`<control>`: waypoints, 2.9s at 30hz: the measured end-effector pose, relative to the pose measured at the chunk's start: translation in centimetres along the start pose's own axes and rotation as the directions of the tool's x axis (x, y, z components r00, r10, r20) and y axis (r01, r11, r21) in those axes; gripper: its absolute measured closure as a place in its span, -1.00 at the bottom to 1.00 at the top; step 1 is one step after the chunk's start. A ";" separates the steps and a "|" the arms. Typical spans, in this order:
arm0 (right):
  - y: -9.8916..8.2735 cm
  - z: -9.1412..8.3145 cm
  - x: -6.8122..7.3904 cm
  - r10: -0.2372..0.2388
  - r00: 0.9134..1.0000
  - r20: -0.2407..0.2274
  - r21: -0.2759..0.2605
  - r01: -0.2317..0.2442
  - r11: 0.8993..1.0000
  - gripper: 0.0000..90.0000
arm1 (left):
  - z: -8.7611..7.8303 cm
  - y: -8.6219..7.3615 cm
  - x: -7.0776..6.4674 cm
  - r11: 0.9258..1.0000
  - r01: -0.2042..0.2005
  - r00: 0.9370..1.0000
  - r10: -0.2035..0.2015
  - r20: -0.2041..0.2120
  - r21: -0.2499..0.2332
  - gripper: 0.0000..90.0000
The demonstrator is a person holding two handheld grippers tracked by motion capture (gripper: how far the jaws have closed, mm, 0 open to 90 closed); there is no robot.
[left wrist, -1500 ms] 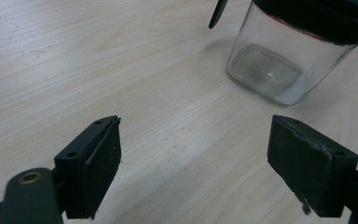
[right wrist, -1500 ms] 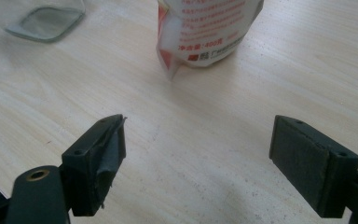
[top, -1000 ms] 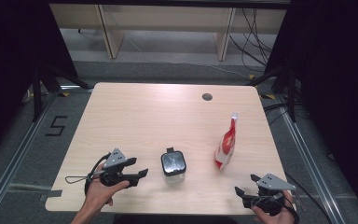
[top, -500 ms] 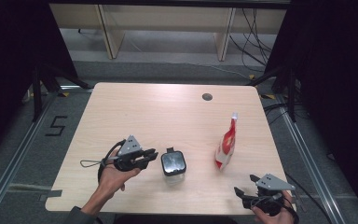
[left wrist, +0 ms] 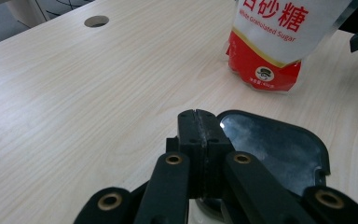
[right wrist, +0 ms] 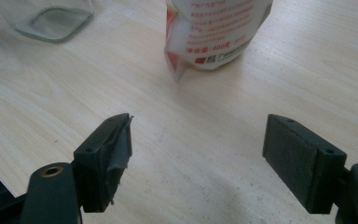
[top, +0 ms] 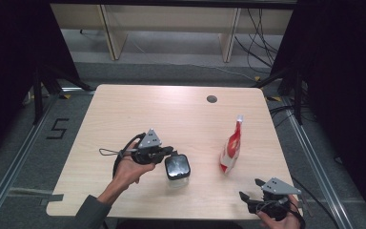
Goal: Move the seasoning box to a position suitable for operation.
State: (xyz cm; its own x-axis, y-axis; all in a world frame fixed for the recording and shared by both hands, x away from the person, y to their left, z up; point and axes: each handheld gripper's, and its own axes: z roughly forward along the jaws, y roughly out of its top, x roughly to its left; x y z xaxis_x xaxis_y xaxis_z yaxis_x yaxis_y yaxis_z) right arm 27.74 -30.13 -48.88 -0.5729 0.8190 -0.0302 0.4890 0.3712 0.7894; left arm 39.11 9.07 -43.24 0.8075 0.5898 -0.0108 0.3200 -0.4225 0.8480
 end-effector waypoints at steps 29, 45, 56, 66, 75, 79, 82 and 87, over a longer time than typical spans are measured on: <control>-0.1 0.2 0.1 0.007 1.000 -0.014 0.013 -0.007 1.000 -0.44 | 2.7 1.2 0.6 0.994 -0.040 0.999 0.039 0.008 0.105 0.92; -0.1 0.2 0.4 0.041 0.999 -0.018 0.031 -0.040 0.999 -0.44 | 0.0 -0.5 2.1 0.993 0.016 1.000 -0.016 0.001 0.116 0.87; -0.1 0.2 0.4 0.035 0.999 -0.021 0.028 -0.034 0.999 -0.44 | -1.5 -2.0 2.6 0.995 0.078 0.997 -0.079 0.011 0.067 0.83; -0.1 0.3 0.2 0.005 1.000 -0.024 0.019 -0.005 1.000 -0.44 | -3.6 -3.8 3.8 0.986 0.143 0.990 -0.141 0.025 -0.090 0.42; -0.1 0.1 0.6 0.056 0.998 -0.030 0.042 -0.055 0.998 -0.44 | -4.6 -8.0 4.4 0.992 0.115 0.993 -0.115 0.001 -0.042 0.22; -0.1 0.2 0.7 0.054 0.998 -0.043 0.041 -0.052 0.998 -0.45 | -4.1 -8.8 4.1 0.996 0.085 0.996 -0.085 0.028 -0.009 0.22; 0.0 0.2 0.4 0.008 0.999 -0.041 0.033 -0.007 0.999 -0.45 | -3.3 -8.8 3.8 0.998 0.058 0.998 -0.058 0.035 0.009 0.22; 0.0 0.2 0.4 0.016 0.999 -0.029 0.026 -0.015 1.000 -0.45 | -2.1 -8.6 3.6 0.999 0.051 0.997 -0.052 0.064 0.016 0.24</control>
State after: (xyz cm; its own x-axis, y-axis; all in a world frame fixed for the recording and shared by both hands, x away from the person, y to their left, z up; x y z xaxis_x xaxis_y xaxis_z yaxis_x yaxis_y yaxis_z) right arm 27.59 -29.70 -49.02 -0.5840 0.8117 0.0005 0.5145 0.3697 0.7737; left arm 38.20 16.22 -49.48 0.8198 0.5657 -0.0888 0.3687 -0.4029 0.8377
